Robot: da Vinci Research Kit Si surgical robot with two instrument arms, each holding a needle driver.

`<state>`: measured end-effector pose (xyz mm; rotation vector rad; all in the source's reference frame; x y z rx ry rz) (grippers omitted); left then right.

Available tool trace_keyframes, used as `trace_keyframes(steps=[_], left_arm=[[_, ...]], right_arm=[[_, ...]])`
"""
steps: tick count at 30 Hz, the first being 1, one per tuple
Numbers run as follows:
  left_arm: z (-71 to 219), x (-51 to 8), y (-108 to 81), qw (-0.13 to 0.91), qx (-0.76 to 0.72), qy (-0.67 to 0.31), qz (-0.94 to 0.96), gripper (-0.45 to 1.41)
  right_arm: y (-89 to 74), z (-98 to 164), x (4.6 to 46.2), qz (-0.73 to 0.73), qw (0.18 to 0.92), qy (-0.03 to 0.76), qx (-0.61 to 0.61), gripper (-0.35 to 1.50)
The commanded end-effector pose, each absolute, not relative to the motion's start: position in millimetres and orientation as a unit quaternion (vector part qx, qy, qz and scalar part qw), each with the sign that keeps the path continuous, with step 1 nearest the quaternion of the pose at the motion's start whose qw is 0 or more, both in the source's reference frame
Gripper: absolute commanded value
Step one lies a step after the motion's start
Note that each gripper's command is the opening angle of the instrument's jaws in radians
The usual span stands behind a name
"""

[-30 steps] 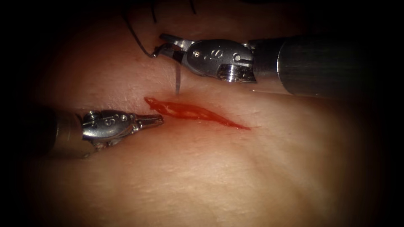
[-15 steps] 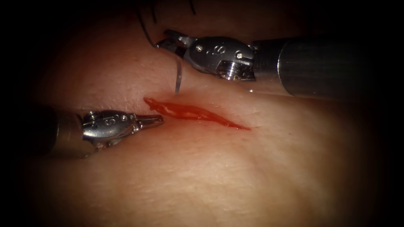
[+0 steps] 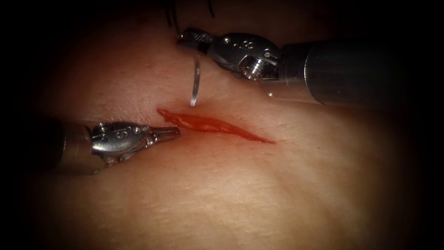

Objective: Wound Closure
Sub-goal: Push the needle through the tissue

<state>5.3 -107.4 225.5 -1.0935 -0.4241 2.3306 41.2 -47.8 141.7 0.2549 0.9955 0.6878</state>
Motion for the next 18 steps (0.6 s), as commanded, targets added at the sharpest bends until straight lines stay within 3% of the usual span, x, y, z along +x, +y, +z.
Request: trace_keyframes(steps=[1, 18], left_arm=[[226.1, 4.8, -108.3, 0.263, -0.404, -0.158, 0.862, -0.38], [226.2, 5.3, -108.5, 0.261, -0.401, -0.159, 0.864, -0.38]], right_arm=[[-47.9, 142.2, 41.9, 0.330, 0.811, 0.466, 0.126, -0.35], [-46.9, 142.1, 40.6, 0.382, 0.779, 0.475, 0.146, -0.35]])
